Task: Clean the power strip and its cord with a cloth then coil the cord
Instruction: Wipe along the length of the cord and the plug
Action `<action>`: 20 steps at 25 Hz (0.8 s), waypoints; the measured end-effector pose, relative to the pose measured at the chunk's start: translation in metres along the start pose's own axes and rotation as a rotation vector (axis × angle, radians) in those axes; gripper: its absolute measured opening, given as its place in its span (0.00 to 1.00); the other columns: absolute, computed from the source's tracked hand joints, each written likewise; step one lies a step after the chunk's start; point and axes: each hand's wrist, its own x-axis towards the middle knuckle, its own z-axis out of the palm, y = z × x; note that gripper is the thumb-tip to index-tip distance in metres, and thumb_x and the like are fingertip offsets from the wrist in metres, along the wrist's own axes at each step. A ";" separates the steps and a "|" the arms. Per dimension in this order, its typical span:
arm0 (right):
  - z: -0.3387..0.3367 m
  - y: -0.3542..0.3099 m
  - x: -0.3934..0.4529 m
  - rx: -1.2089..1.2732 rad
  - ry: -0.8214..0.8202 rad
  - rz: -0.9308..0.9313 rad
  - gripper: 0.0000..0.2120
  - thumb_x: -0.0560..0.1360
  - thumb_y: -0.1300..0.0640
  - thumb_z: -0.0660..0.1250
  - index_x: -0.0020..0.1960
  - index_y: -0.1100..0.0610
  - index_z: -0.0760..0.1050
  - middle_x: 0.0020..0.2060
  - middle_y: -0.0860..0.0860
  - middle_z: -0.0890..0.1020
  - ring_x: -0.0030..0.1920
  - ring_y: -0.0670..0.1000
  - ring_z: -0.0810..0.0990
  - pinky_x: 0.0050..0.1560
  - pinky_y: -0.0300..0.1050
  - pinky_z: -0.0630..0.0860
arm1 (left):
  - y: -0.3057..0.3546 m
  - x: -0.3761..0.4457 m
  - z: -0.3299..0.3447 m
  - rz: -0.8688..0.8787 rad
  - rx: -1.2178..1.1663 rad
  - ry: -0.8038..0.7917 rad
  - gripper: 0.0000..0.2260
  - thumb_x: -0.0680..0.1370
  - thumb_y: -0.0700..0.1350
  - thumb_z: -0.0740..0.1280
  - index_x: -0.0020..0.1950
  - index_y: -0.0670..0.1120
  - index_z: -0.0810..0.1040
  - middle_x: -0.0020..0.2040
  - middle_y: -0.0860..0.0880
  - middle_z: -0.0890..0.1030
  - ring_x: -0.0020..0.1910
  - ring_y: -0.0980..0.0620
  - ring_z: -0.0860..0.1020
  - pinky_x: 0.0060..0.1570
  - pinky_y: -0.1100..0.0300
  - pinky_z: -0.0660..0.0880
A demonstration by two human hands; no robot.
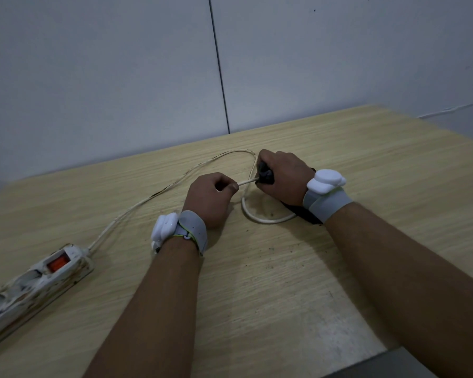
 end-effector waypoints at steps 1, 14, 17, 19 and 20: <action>0.000 0.002 0.000 -0.001 0.007 0.016 0.13 0.71 0.54 0.69 0.44 0.50 0.63 0.39 0.53 0.73 0.42 0.59 0.73 0.38 0.46 0.66 | 0.000 0.000 0.000 -0.002 -0.002 0.002 0.04 0.77 0.49 0.68 0.42 0.53 0.81 0.36 0.60 0.76 0.35 0.61 0.73 0.32 0.69 0.63; -0.008 0.015 0.000 0.000 0.027 0.093 0.12 0.72 0.56 0.69 0.44 0.51 0.64 0.42 0.58 0.77 0.43 0.61 0.72 0.39 0.47 0.67 | 0.010 0.002 -0.001 -0.020 0.120 -0.057 0.05 0.77 0.53 0.66 0.45 0.54 0.80 0.41 0.53 0.80 0.41 0.52 0.77 0.42 0.60 0.71; -0.007 0.016 0.001 0.007 0.014 0.077 0.12 0.72 0.57 0.69 0.43 0.51 0.64 0.41 0.58 0.76 0.43 0.61 0.72 0.38 0.48 0.67 | 0.025 0.011 0.009 0.049 0.301 -0.136 0.08 0.77 0.55 0.65 0.48 0.53 0.80 0.42 0.53 0.79 0.43 0.50 0.76 0.42 0.59 0.72; -0.008 0.016 0.001 0.012 0.019 0.079 0.13 0.71 0.56 0.69 0.43 0.51 0.64 0.40 0.58 0.76 0.43 0.61 0.73 0.39 0.49 0.68 | 0.039 0.020 0.019 0.092 0.357 -0.166 0.09 0.77 0.53 0.64 0.49 0.51 0.82 0.44 0.50 0.80 0.45 0.47 0.77 0.41 0.59 0.70; -0.009 0.016 0.001 0.014 0.021 0.076 0.12 0.71 0.56 0.70 0.43 0.51 0.65 0.40 0.58 0.77 0.43 0.61 0.73 0.39 0.49 0.68 | 0.047 0.025 0.024 0.107 0.367 -0.175 0.10 0.77 0.52 0.64 0.50 0.50 0.82 0.46 0.49 0.81 0.46 0.46 0.77 0.41 0.59 0.68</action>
